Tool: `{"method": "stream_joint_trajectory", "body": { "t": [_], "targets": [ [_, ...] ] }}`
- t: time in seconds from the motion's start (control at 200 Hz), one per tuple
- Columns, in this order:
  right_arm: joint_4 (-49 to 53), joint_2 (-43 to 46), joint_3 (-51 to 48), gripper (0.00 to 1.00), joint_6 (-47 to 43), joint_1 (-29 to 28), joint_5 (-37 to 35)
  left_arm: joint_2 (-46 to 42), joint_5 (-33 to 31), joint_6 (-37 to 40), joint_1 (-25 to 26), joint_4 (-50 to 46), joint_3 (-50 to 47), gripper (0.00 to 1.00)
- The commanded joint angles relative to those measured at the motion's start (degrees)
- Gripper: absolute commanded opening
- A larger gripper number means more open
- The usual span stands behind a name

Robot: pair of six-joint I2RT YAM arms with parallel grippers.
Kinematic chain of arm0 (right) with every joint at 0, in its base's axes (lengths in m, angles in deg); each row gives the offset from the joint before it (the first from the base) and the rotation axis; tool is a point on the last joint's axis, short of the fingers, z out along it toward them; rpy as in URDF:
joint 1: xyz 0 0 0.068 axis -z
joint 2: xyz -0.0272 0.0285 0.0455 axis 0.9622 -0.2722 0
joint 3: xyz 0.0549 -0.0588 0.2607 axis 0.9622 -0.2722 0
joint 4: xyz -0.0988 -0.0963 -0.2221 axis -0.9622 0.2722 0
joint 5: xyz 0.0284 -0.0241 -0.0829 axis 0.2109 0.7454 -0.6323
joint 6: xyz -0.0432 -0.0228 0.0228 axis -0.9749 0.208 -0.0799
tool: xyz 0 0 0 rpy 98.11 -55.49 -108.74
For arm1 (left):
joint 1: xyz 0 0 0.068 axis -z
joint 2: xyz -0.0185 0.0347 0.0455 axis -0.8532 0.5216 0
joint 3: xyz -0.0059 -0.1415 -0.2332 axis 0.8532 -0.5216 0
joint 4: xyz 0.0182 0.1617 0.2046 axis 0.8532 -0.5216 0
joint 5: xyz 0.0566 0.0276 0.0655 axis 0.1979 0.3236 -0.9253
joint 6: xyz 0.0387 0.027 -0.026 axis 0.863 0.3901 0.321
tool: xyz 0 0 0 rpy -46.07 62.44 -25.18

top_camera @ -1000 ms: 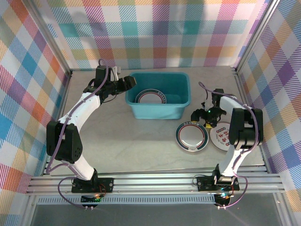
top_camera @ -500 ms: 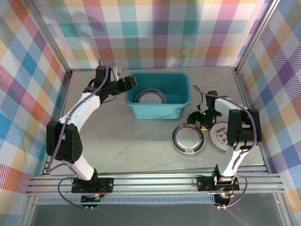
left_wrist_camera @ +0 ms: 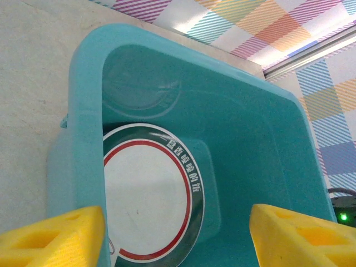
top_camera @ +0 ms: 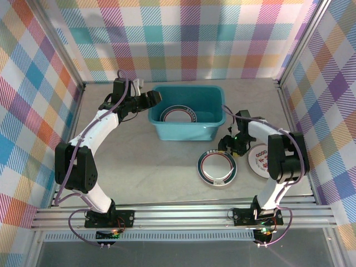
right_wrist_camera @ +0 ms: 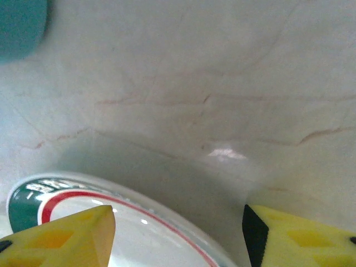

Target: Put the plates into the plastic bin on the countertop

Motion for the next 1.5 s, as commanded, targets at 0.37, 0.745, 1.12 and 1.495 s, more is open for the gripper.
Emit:
{"method": "stream_joint_trajectory", "body": {
  "t": [0.37, 0.745, 1.12, 1.495],
  "targets": [
    [0.12, 7.95, -6.71, 0.67, 7.63, -2.1, -1.8, -5.19, 0.3, -0.06, -0.85, 0.15, -4.44, 0.7],
    [-2.79, 11.65, -13.06, 0.77, 10.07, -1.93, 0.82, -13.44, 5.69, -6.25, -9.57, 0.83, -13.79, 0.71],
    [-5.74, 16.43, -17.85, 0.67, 9.81, -1.93, 5.84, -17.42, 4.68, -12.93, -12.9, 4.74, -26.29, 0.7],
    [-8.46, 17.19, -20.52, 0.46, 9.92, -1.97, 8.18, -15.31, 3.86, -13.23, -12.8, 8.75, -32.08, 0.68]
  ]
}}
